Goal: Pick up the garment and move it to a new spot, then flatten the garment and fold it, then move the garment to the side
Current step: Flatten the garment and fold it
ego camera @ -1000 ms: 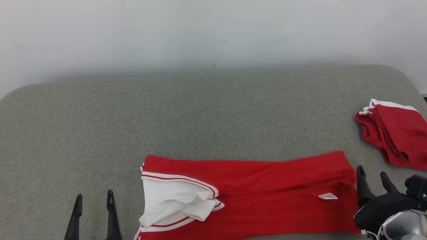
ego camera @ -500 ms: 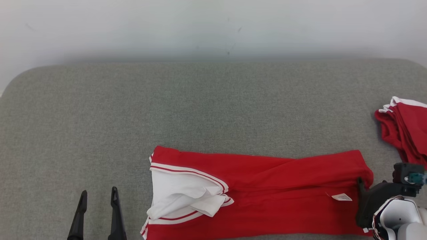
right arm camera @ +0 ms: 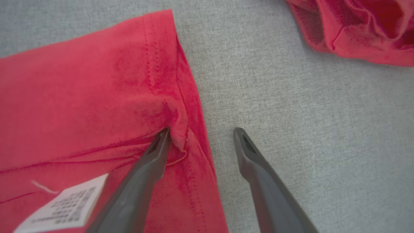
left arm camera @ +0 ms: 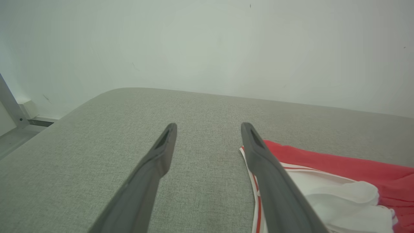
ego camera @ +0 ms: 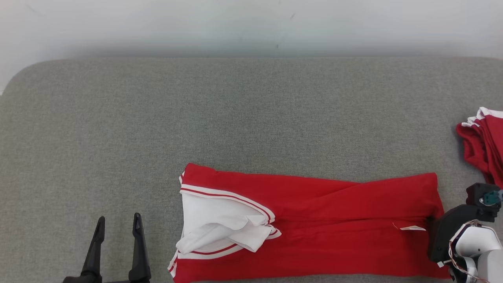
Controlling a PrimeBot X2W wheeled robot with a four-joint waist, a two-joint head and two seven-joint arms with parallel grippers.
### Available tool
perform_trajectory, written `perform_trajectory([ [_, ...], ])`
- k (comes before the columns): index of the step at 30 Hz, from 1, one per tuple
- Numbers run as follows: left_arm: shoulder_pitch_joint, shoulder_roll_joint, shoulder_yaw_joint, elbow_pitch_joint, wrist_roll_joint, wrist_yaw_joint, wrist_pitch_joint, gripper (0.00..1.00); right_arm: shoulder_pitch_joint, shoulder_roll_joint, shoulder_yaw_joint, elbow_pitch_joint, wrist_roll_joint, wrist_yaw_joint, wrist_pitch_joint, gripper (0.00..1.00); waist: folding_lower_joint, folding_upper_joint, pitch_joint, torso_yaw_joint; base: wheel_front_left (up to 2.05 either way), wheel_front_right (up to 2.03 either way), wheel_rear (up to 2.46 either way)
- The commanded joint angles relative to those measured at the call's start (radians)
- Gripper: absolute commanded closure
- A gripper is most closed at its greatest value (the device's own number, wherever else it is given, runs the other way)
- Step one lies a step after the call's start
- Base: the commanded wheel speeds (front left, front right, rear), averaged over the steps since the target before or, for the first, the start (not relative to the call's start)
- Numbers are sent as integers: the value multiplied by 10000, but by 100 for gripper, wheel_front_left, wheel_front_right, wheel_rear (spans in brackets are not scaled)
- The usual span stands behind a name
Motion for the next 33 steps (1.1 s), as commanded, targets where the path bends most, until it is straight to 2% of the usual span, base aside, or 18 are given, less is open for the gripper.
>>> perform_trajectory([
  [1, -123, -15, 6, 23, 53, -26, -27, 0, -109, -32, 44, 193, 120, -21, 297, 0, -1, 0, 84, 63, 0, 0, 0],
  [12, -195, -15, 20, 19, 208, 14, -28, 0, -241, -52, 592, 598, 744, 7, 1386, 2, -1, 0, 240, 247, 0, 0, 0],
  [13, -182, -15, 24, 26, 211, 15, -28, 0, -253, 10, 499, 567, 749, 8, 1359, 36, -1, 0, 230, 249, 0, 0, 0],
  [14, -167, -17, 21, 35, 212, 19, -28, 0, -284, 54, 432, 480, 732, 7, 1226, 77, -1, 0, 217, 250, 0, 0, 0],
  [15, -148, -15, 28, 43, 208, 34, -28, 0, -310, 93, 375, 425, 735, 7, 1132, 100, -1, 0, 198, 243, 0, 0, 0],
  [25, 113, -16, -51, 167, 70, 48, -28, 0, -159, 277, -247, -299, 183, 2, 724, 100, -1, 0, -158, -8, 0, 0, 0],
  [33, 405, -16, -130, 196, -153, 161, -28, 0, 44, 301, -1406, -1740, 148, -9, 575, 100, -1, 0, -537, -265, 0, 0, 0],
])
